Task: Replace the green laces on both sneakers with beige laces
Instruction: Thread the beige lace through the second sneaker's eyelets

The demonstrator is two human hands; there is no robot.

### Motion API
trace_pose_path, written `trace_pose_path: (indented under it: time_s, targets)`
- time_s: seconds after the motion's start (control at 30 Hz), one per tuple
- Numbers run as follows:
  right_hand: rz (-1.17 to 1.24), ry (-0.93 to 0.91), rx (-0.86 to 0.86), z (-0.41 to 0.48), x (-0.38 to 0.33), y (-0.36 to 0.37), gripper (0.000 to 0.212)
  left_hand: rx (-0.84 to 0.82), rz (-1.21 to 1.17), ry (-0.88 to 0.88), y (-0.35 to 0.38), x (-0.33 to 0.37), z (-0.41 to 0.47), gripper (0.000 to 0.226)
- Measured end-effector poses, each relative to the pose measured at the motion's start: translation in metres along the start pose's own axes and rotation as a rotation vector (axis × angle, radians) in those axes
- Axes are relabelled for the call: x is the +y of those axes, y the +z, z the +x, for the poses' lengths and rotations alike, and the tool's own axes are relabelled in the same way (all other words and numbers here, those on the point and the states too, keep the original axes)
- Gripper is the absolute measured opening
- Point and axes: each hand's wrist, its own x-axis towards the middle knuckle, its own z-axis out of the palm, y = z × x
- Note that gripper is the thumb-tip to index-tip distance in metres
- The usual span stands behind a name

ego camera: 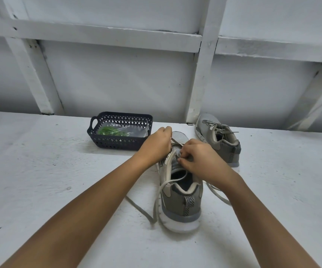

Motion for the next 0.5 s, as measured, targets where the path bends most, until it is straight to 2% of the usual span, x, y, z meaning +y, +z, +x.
trace_pose_path:
  time_s: [0.13, 0.2, 0.5]
  targets:
    - [0.058, 0.013, -0.033, -0.004, 0.0, -0.005, 0.025, 0.035, 0.053, 0.08, 0.003, -0.004, -0.006, 0.013]
    - [0.101, 0.024, -0.072, -0.007, 0.0, -0.008, 0.025, 0.06, 0.02, 0.091, 0.003, -0.006, -0.011, 0.013]
    - [0.354, 0.072, -0.227, -0.014, 0.007, -0.015, 0.026, 0.059, -0.157, -0.008, 0.004, -0.009, -0.017, 0.011]
